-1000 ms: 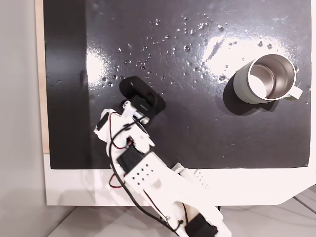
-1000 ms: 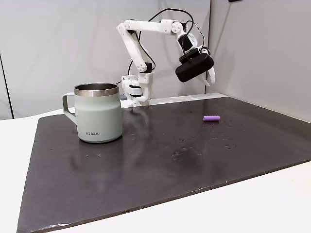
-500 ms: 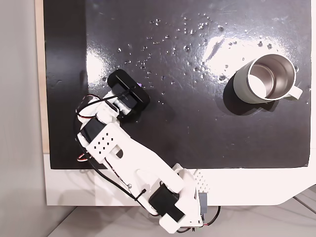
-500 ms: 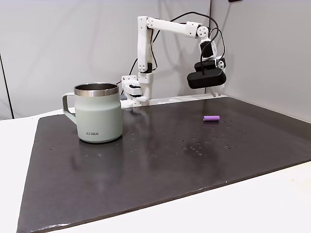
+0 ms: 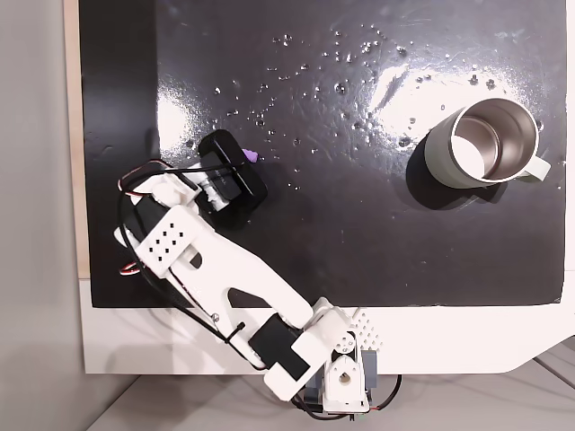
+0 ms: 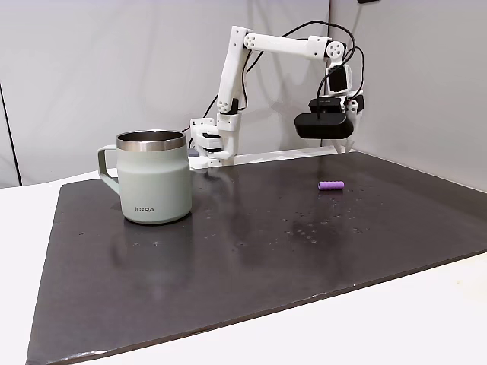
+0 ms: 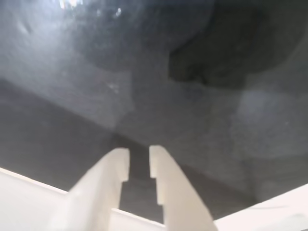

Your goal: Grasp a pengrip and put it in the cup.

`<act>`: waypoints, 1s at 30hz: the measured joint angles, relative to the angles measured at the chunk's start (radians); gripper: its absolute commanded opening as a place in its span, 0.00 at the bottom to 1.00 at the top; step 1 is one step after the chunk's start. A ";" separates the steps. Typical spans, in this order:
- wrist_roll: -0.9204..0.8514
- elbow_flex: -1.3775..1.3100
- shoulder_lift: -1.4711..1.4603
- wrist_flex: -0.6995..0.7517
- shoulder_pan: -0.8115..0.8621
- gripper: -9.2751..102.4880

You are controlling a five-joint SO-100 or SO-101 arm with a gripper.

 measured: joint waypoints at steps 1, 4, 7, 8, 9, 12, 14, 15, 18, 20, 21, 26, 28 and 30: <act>0.023 -0.008 -0.011 0.000 0.014 0.08; 0.101 -0.037 -0.035 -0.006 0.074 0.08; 0.198 -0.071 -0.061 -0.002 0.141 0.08; 0.236 -0.084 -0.071 -0.002 0.161 0.08; 0.273 -0.101 -0.081 0.009 0.184 0.08; 0.377 -0.143 -0.115 0.026 0.238 0.08; 0.439 -0.163 -0.138 0.025 0.265 0.08; 0.465 -0.170 -0.146 0.026 0.273 0.08; 0.526 -0.181 -0.161 0.035 0.281 0.10; 0.558 -0.184 -0.161 0.044 0.275 0.10; 0.569 -0.193 -0.161 0.052 0.270 0.12; 0.606 -0.212 -0.161 0.066 0.268 0.31; 0.615 -0.212 -0.169 0.064 0.270 0.34; 0.621 -0.212 -0.175 0.084 0.273 0.36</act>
